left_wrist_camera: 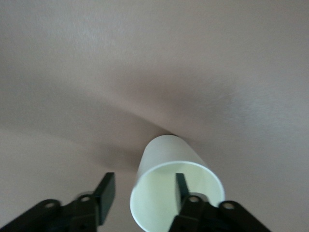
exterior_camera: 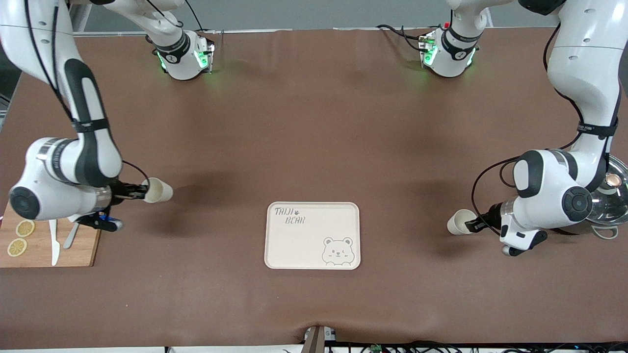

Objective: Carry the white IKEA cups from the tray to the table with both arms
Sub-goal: 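Carry the cups off the tray, each gripper moving outward, then set the cups on the table and open both grippers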

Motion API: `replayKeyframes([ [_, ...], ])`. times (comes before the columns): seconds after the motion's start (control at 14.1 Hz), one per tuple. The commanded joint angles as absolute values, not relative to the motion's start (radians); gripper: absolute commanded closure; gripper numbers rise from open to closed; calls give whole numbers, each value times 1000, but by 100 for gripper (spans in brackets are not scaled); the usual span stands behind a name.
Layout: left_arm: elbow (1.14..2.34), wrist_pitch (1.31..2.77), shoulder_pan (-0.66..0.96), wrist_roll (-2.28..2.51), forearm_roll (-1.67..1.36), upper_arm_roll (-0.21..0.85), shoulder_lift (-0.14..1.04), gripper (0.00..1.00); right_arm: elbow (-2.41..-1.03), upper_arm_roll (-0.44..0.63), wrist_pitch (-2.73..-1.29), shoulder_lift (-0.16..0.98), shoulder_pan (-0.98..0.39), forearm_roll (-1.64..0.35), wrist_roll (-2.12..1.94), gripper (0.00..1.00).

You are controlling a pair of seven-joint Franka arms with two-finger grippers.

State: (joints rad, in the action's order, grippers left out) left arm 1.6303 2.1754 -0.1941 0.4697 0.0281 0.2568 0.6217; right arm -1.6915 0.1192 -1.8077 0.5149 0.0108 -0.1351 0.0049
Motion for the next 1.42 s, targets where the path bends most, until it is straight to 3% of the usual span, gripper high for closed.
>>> replayKeyframes([
  [0.0,1629,2116,-195,453,55,259,523,0,-1796,97,-1934,479,58,-103,-125,100],
  [0.36,1557,1944,-207,335,55,258,402,0,-1828,95,-1983,485,103,-103,-225,100],
  [0.43,1557,1922,-221,315,55,258,373,0,-1830,95,-1979,486,103,-103,-225,96],
  [0.64,1557,1849,-224,278,55,258,293,0,-1842,95,-1990,488,106,-103,-225,47],
  [0.71,1557,1838,-229,267,55,258,267,0,-1842,95,-1988,489,106,-103,-225,13],
  [0.78,1555,1821,-244,244,55,258,246,0,-1841,95,-1990,491,106,-103,-224,0],
  [1.07,1549,1758,-299,129,55,258,163,0,-1816,91,-1913,482,92,-103,-218,0],
  [1.21,1514,1683,-301,124,55,258,144,0,-1764,86,-1783,483,83,-106,-222,0],
  [1.35,1464,1614,-301,118,55,258,140,0,-1660,87,-1757,488,69,-94,-228,0],
])
